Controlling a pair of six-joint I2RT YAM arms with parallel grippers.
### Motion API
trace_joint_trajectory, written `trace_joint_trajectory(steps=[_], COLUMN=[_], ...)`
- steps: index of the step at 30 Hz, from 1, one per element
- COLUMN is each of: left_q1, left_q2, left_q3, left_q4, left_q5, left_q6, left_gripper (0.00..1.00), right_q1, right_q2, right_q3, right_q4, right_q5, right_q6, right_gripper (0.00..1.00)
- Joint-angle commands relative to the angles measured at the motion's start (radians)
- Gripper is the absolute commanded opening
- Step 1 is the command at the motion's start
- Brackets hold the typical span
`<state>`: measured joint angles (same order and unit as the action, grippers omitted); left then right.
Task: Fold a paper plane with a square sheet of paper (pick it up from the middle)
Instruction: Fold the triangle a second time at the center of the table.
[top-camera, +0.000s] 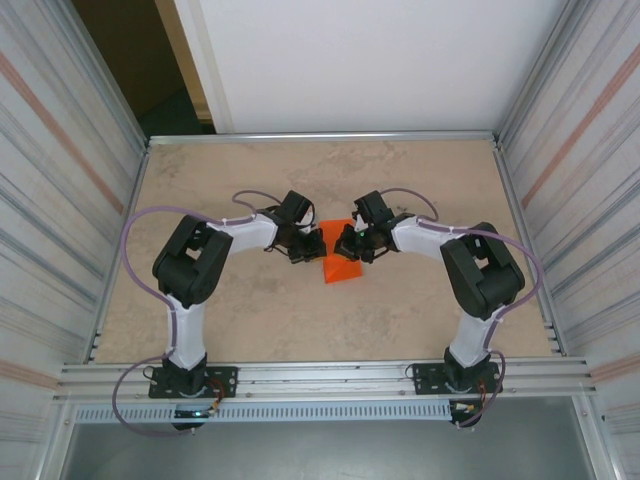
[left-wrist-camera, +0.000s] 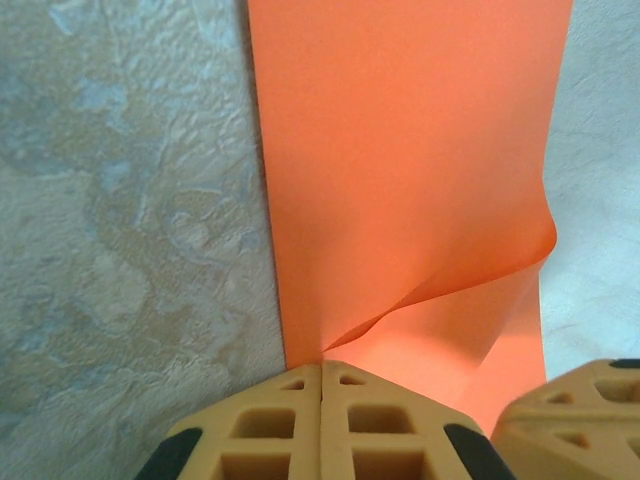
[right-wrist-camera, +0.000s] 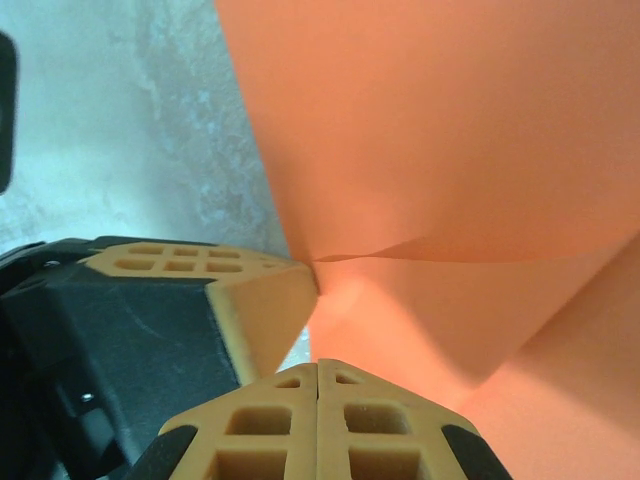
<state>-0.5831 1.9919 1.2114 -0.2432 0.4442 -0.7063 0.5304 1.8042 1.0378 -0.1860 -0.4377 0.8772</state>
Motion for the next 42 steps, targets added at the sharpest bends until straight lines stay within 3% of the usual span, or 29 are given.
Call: trace_joint_trajectory(steps=[1,13,22,27,31,42], left_q1=[-0.006,-0.009,-0.009,-0.021,-0.051,-0.112], left_q2=[0.047,0.040,-0.041,-0.118,-0.160,-0.114], left_q3=[-0.001,0.019,0.106,0.039,-0.042,-0.070], left_q4=[-0.091,-0.095,-0.070,-0.027,-0.021,-0.041], left_q5=[-0.054,-0.032,0.050,0.068,0.078,0.067], left_q6=[0.021,0.027,0.043,0.002,-0.029,-0.034], left_gripper=[0.00,0.00,0.02,0.06,0.03,0.00], right_q1=[-0.005,-0.021,-0.032,-0.034,-0.036,-0.039], right_q2=[0.020,0.073,0.102,0.104,0.107,0.108], right_q3=[0.007,-0.024,-0.065,-0.071,-0.076,-0.077], right_q4=[-0.046,-0.035,-0.029,-0.033,-0.036,-0.033], right_q5=[0.028,0.046,0.065,0.073,0.072,0.064], right_q6=[-0.035,-0.033,-0.019,-0.005,0.002,0.003], right_gripper=[0.00,0.00,0.00,0.00,0.00,0.00])
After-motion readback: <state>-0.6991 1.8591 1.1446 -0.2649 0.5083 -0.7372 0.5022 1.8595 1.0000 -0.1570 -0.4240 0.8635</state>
